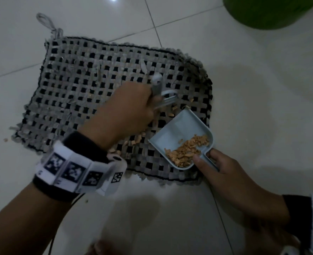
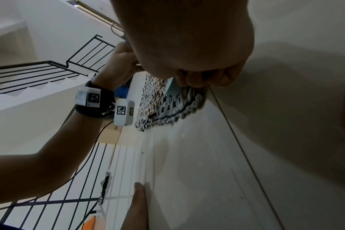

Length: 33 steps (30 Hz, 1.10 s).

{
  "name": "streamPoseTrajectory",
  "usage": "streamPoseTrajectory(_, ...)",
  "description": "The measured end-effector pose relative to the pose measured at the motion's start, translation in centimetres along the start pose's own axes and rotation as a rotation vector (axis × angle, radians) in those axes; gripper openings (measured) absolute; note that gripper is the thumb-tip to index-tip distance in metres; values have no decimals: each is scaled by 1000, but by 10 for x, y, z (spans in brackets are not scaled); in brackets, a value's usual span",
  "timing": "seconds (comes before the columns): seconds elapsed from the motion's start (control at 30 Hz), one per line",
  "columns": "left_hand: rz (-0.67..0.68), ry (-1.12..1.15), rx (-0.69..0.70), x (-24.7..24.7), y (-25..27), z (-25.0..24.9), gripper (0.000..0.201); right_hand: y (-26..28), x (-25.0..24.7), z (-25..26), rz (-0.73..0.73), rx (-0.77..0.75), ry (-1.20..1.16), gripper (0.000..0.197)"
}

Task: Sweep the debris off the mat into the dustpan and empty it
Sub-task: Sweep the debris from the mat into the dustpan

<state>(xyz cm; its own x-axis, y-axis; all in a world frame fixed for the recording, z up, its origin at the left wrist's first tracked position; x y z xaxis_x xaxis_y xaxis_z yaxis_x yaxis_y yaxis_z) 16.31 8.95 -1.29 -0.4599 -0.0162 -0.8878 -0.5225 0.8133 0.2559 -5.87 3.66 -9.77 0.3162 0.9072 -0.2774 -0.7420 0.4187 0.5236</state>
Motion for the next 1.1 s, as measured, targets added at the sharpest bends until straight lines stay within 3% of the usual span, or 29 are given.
streamPoseTrajectory(0.1,-128,72,-32,-34,-6,18,33,1,1,0,-9,-9,0,20)
streamPoseTrajectory(0.23,-307,-14,-131,-57,-16,38,27,1,3,1,-6,-27,-14,13)
streamPoseTrajectory(0.4,-169,-27,-153,-21,-21,39,31,2,3,3,-6,-42,-1,13)
streamPoseTrajectory(0.53,-49,14,-177,-24,-21,40,39,1,1,4,-19,-53,26,14)
streamPoseTrajectory(0.7,-264,28,-127,-39,-27,33,32,1,3,4,-20,-61,18,10)
streamPoseTrajectory(0.87,-40,23,69,1,-25,5,22,2,2,1,-22,-51,16,8)
streamPoseTrajectory(1.03,220,-68,27,-1,-21,21,28,3,0,-1,-19,-55,19,10)
streamPoseTrajectory(1.1,212,-79,61,-11,-23,17,32,5,-4,0,-13,-59,32,10)
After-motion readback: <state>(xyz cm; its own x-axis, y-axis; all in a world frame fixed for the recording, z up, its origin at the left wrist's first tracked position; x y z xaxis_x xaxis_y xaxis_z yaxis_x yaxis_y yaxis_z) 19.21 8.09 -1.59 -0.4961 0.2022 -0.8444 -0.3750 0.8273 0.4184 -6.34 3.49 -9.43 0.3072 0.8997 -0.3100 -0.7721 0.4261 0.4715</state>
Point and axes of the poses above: each hand's wrist, its own y-axis away from the middle knuckle, its own x-axis out of the palm, z = x × y, the point moved 10 cm from there along -y, towards the middle knuckle, and after that the axes turned 4 degrees about -x, right-handed, at the moved point
